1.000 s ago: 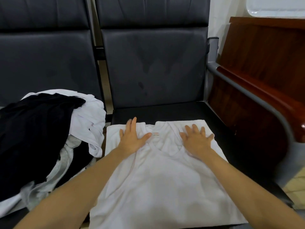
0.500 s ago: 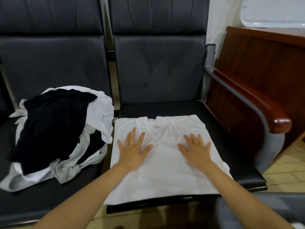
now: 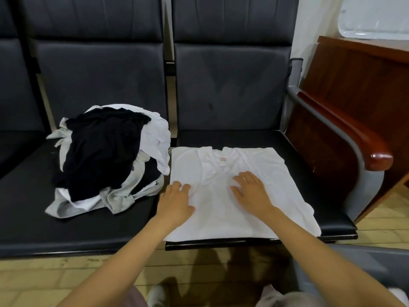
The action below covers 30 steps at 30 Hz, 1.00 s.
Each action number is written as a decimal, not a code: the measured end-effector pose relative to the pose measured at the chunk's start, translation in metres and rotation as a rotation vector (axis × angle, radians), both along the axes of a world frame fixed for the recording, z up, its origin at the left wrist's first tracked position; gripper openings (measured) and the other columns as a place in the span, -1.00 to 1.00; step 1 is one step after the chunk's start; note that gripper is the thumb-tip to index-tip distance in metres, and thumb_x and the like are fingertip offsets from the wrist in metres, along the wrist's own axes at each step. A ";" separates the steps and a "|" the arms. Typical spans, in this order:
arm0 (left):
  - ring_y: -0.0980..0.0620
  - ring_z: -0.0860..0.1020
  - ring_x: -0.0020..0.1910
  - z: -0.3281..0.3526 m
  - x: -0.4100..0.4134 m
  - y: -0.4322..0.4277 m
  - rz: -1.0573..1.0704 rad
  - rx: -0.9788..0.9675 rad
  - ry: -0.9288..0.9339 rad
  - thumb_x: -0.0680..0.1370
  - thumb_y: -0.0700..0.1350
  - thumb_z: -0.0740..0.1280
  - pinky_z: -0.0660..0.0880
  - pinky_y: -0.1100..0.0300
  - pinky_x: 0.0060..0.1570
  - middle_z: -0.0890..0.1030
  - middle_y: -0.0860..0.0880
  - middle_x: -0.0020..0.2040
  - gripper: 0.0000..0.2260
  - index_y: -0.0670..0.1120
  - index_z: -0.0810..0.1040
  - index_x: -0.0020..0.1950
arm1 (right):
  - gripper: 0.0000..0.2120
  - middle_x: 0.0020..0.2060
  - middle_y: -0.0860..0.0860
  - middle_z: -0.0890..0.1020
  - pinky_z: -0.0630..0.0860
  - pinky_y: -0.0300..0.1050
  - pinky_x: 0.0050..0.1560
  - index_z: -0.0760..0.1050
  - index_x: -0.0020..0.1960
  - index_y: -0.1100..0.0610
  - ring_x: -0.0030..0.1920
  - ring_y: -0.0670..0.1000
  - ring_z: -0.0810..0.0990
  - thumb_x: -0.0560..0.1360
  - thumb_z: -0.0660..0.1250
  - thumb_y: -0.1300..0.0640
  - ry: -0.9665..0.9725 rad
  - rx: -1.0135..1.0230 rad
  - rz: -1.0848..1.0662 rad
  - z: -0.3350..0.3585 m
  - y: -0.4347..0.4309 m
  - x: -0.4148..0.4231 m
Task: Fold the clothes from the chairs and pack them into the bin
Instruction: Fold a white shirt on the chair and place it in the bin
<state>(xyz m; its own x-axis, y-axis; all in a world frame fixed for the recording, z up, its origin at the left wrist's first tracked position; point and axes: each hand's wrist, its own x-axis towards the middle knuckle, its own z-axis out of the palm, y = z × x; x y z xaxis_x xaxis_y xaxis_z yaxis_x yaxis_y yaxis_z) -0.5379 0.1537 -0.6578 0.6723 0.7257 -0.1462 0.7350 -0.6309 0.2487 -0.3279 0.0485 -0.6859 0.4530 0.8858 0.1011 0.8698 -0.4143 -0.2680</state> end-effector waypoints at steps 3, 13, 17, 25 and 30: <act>-0.15 0.18 0.43 0.004 -0.017 0.002 0.157 -0.151 0.054 0.50 0.13 0.36 0.30 0.00 0.33 0.15 -0.14 0.45 -0.29 -0.13 0.10 0.49 | -0.60 0.39 0.04 0.38 0.20 -0.07 0.41 0.36 0.41 0.09 0.43 0.07 0.28 0.62 0.17 -0.02 0.094 0.080 0.130 0.001 0.022 -0.025; 0.12 0.53 -0.15 -0.008 -0.045 0.019 0.295 -0.795 -0.264 0.43 -0.06 0.49 0.48 0.29 -0.27 0.55 0.00 -0.02 -0.68 -0.09 0.47 0.09 | -0.66 0.25 0.13 0.46 0.36 -0.01 0.27 0.39 0.37 0.11 0.26 0.13 0.40 0.64 0.13 0.03 0.090 0.024 0.219 0.027 0.130 -0.074; 0.05 0.58 -0.06 -0.010 -0.048 0.022 0.271 -0.795 -0.234 0.43 -0.03 0.48 0.54 0.24 -0.19 0.60 -0.04 0.02 -0.73 -0.10 0.55 0.04 | -0.58 0.41 0.17 0.27 0.23 0.14 0.38 0.25 0.48 -0.01 0.41 0.21 0.22 0.64 0.05 -0.07 0.144 -0.279 0.281 0.022 0.186 -0.090; 0.05 0.50 -0.20 -0.011 -0.055 0.027 0.255 -0.758 -0.224 0.49 -0.08 0.43 0.49 0.19 -0.15 0.50 -0.01 -0.14 -0.81 -0.13 0.48 -0.03 | -0.46 0.55 0.12 -0.16 -0.11 0.30 0.44 0.04 0.56 -0.01 0.53 0.23 -0.16 0.63 -0.06 -0.16 0.094 -0.507 0.042 0.004 0.229 -0.085; 0.08 0.51 -0.26 -0.006 -0.055 0.028 0.260 -0.795 -0.260 0.47 -0.14 0.44 0.48 0.27 -0.29 0.54 -0.03 -0.15 -0.86 -0.11 0.51 -0.07 | -0.53 0.52 0.08 0.11 0.08 0.27 0.43 0.17 0.52 0.07 0.50 0.16 0.08 0.65 -0.03 -0.05 0.048 -0.398 0.078 0.005 0.224 -0.083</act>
